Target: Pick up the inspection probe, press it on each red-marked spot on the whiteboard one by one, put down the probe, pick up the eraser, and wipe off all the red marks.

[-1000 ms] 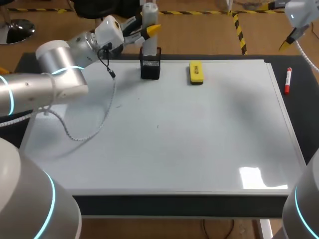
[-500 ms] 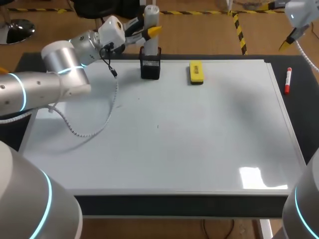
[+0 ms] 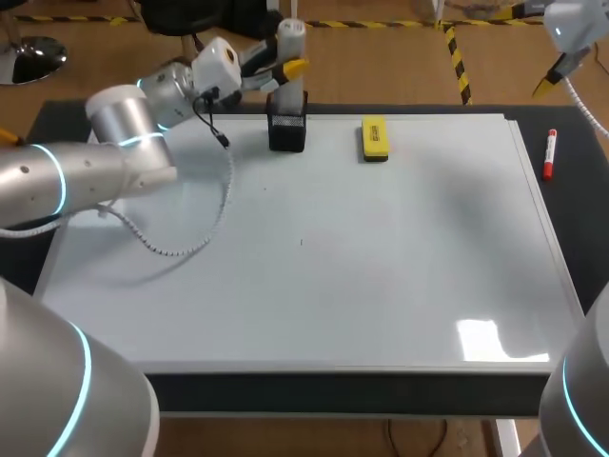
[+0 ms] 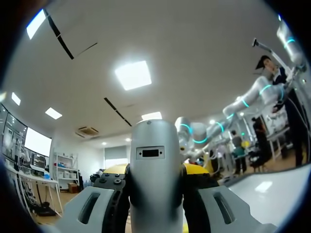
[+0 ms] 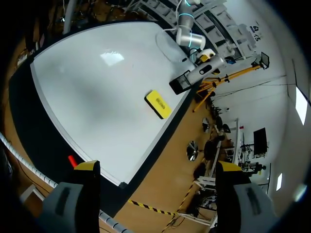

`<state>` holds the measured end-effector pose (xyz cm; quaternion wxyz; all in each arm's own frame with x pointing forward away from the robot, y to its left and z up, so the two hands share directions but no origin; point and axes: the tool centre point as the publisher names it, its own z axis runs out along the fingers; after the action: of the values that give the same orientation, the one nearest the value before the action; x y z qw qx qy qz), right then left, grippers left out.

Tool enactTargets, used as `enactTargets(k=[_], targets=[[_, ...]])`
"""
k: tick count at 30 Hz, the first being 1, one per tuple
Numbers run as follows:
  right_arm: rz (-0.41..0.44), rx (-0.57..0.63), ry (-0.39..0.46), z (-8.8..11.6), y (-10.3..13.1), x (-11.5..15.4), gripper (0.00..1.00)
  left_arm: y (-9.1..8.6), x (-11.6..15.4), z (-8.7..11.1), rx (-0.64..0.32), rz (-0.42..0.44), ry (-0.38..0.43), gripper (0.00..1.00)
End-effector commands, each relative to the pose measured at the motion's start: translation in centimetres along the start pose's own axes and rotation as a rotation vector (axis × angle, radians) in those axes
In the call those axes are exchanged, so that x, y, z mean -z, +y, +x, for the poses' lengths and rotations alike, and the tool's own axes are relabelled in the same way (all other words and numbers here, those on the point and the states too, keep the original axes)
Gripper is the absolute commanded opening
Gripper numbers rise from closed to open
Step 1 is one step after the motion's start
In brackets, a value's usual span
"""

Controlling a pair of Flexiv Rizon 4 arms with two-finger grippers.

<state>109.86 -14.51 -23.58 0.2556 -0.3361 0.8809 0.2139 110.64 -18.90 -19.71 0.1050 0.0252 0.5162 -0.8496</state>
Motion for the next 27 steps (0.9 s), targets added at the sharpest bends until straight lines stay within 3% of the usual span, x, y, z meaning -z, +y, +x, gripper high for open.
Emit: enactTargets(k=[1,12,27], targets=[[0.001,0.003,0.006,-0.1,0.0,0.0,1.00,1.0,0.1,-0.4,0.008,0.012,0.030,0.00],[0.001,0.003,0.006,-0.1,0.0,0.0,1.00,2.7,0.4,0.3,0.036,0.010,0.016,0.00],[0.001,0.003,0.006,-0.1,0.0,0.0,1.00,3.7,1.4,0.3,0.032,0.031,0.010,0.00]])
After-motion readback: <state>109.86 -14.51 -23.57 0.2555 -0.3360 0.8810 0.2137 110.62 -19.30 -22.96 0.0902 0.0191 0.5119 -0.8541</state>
